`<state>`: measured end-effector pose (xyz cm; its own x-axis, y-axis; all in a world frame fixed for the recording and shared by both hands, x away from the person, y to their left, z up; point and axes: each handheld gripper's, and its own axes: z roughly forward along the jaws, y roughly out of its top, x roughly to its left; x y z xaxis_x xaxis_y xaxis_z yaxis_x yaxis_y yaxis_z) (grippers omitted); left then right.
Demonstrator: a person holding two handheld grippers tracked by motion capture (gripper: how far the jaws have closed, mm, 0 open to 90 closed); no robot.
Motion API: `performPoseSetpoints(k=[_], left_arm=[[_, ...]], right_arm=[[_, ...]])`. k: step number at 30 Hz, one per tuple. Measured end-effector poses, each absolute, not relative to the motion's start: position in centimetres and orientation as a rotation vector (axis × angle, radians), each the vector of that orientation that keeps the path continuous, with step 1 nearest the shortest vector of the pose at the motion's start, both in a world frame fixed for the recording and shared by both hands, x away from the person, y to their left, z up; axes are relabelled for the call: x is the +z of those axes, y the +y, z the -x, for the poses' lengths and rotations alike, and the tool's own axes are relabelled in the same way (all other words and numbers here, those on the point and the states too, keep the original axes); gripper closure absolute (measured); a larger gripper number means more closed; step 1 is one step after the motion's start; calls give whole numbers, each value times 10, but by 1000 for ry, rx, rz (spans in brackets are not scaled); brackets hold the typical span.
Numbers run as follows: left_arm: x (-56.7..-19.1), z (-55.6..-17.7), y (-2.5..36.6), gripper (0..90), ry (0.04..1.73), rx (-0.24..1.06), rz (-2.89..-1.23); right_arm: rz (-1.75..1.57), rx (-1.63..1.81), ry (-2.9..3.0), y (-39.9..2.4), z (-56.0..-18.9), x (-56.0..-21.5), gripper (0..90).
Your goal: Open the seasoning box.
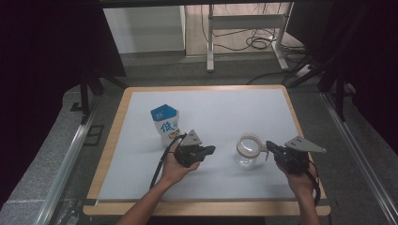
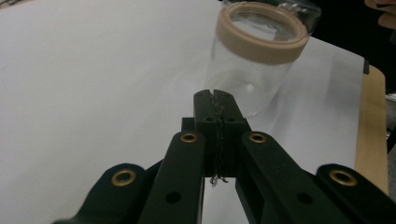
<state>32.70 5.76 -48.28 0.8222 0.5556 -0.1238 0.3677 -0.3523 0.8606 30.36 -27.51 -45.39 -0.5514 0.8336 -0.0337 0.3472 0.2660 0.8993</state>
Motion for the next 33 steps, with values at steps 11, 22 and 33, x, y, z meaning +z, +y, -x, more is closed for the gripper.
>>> performPoseSetpoints(k=[11, 22, 33], left_arm=[[-474, -340, 12, 900, 629, 219, -2008], [-455, -347, -12, 900, 580, 229, -2039], [-445, -347, -16, 900, 572, 229, -2056]], right_arm=[[-1066, 1246, 2030, -276, -304, -456, 900], [-1067, 1252, 2028, -277, -304, -456, 900], [-1044, 1305, 2081, -272, -277, -467, 888]])
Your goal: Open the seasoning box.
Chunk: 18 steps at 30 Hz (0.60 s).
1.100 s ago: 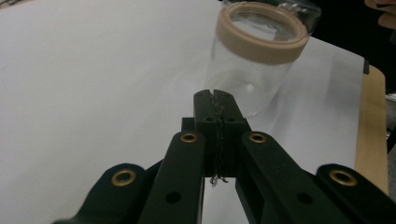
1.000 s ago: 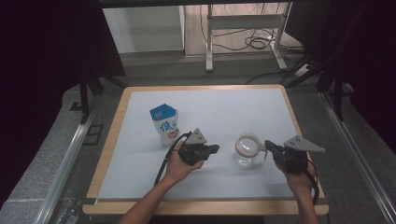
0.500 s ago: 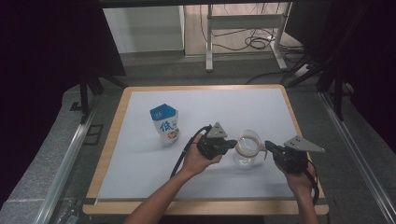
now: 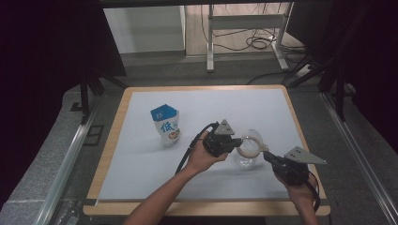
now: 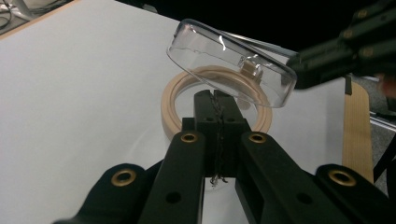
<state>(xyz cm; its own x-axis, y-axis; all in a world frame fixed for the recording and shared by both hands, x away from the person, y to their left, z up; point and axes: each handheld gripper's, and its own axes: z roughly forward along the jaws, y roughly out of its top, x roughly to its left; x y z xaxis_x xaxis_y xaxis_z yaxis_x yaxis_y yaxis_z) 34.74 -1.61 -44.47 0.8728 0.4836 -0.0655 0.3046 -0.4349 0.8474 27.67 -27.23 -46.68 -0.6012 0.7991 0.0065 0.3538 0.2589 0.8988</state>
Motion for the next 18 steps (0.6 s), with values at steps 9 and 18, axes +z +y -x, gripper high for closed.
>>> performPoseSetpoints(k=[9, 18], left_arm=[[-440, -349, -22, 900, 562, 221, -2062], [-437, -349, -32, 900, 552, 207, -2068]], right_arm=[[-1009, 1300, 2196, -264, -268, -498, 638], [-1006, 1252, 2263, -252, -271, -515, 549]])
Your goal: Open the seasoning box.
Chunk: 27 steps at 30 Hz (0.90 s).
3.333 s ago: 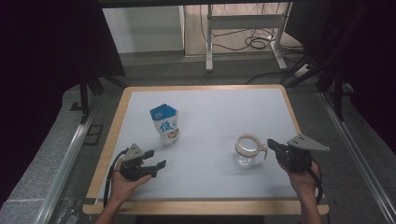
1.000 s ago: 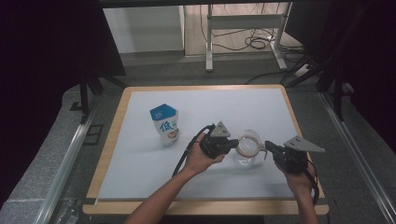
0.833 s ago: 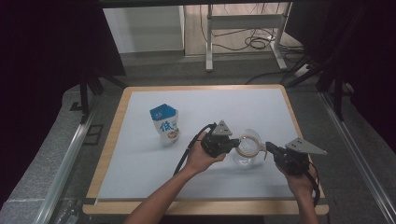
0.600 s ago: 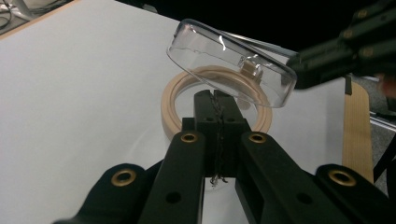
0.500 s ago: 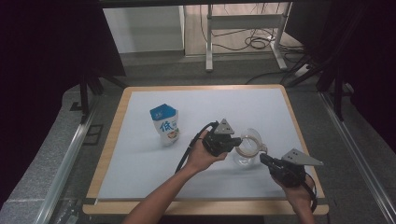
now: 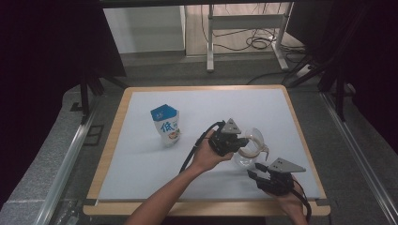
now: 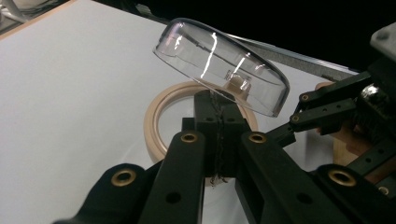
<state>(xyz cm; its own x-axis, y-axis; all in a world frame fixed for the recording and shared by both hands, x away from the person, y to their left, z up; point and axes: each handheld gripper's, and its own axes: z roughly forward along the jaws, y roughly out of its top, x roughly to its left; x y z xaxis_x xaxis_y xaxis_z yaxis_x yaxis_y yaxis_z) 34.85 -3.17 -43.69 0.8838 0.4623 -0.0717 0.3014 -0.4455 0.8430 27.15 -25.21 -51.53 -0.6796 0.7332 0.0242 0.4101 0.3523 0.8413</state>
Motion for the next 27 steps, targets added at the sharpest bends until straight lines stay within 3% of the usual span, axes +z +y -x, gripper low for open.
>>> performPoseSetpoints(k=[27], left_arm=[[-422, -342, -81, 900, 467, 181, -2092]], right_arm=[[-1008, 1209, 2283, -247, -271, -527, 512]])
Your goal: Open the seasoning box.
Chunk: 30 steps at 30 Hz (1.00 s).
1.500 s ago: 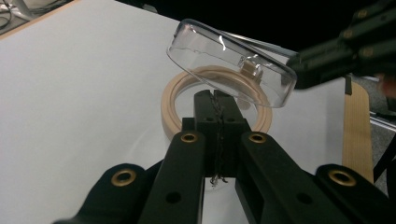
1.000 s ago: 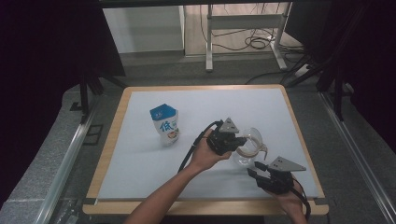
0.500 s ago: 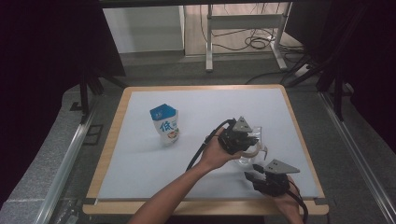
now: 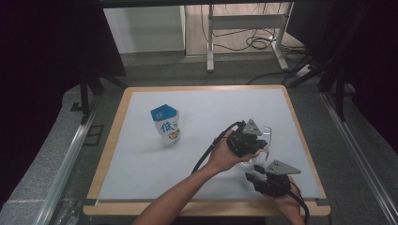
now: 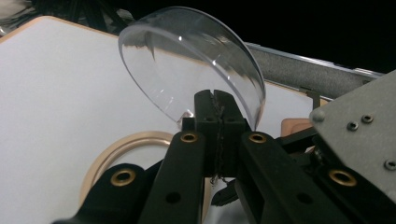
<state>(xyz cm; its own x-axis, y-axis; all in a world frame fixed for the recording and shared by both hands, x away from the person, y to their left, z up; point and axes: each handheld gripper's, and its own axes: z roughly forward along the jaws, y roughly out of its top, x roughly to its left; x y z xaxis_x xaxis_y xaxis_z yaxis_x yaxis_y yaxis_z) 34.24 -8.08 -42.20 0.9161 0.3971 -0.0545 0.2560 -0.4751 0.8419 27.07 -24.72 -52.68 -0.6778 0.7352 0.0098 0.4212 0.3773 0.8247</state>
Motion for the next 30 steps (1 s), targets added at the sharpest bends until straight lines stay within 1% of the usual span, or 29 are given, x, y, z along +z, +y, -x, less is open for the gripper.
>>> performPoseSetpoints(k=[4, 9, 17, 19, 23, 24, 27, 28, 30], left_arm=[[-421, -339, -84, 900, 444, 195, -2104], [-422, -339, -76, 900, 459, 194, -2091], [-421, -337, -36, 892, 496, 219, -2043], [-422, -337, -23, 858, 518, 211, -2021], [-426, -336, 0, 727, 564, 216, -1994], [-428, -336, 6, 670, 580, 209, -1996], [-434, -336, 22, 539, 613, 196, -1988], [-436, -336, 26, 510, 619, 194, -1985], [-440, -335, 35, 485, 640, 207, -1974]], right_arm=[[-1001, 1210, 2282, -247, -271, -527, 512], [-1009, 1215, 2285, -248, -270, -527, 512], [-993, 1229, 2292, -243, -270, -526, 502], [-986, 1234, 2297, -240, -269, -526, 492], [-970, 1243, 2297, -235, -269, -526, 477], [-967, 1246, 2298, -234, -268, -526, 474], [-959, 1257, 2300, -230, -268, -525, 469], [-957, 1258, 2300, -229, -267, -525, 467], [-949, 1256, 2305, -227, -267, -525, 465]])
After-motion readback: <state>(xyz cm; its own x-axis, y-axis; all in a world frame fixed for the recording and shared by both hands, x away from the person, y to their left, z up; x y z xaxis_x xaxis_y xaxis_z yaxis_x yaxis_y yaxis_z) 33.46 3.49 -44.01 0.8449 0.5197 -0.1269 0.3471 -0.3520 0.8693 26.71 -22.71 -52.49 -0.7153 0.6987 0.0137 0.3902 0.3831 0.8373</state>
